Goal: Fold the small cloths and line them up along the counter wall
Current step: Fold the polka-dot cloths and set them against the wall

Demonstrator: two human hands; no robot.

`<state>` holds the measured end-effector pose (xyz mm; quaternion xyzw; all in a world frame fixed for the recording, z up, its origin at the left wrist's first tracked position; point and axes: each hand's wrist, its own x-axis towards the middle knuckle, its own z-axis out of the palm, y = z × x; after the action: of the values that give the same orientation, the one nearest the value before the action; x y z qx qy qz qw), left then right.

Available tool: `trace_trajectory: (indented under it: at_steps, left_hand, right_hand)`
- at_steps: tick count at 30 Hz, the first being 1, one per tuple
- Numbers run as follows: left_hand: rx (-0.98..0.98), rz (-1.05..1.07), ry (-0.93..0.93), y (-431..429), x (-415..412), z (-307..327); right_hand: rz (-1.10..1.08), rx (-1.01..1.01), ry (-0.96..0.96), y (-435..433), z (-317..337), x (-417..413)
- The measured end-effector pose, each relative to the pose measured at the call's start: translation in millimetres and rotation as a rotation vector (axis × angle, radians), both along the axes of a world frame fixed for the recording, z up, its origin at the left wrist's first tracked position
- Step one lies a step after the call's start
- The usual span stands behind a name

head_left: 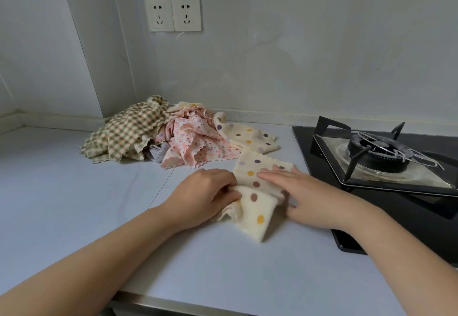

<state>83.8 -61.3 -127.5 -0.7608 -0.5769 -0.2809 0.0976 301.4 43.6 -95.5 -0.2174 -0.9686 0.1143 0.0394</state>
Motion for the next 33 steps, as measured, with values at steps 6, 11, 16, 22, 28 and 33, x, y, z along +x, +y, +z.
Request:
trace_trajectory:
  at_steps: [6, 11, 16, 22, 28, 33]
  left_hand:
    - [-0.147, 0.03, -0.307, -8, -2, 11]
    - [-0.042, 0.182, -0.164, -8, -33, 4]
    - [-0.128, 0.014, -0.28, -8, -11, 4]
    - [-0.184, 0.134, -0.699, -3, 7, 14]
    - [-0.228, 0.483, -0.596, 4, 19, 15]
    - [-0.172, 0.504, -0.528, -1, 24, 14]
  right_hand:
    - [0.057, -0.075, 0.141, -17, -7, -16]
    - [0.043, -0.364, 0.4, -17, -9, -14]
    - [-0.132, -0.595, 0.437, -20, -1, -12]
    - [-0.39, -0.651, 0.68, -13, 1, -16]
    - [-0.542, -0.623, 0.707, -6, -11, -26]
    - [-0.582, -0.201, 0.549, -10, -11, -31]
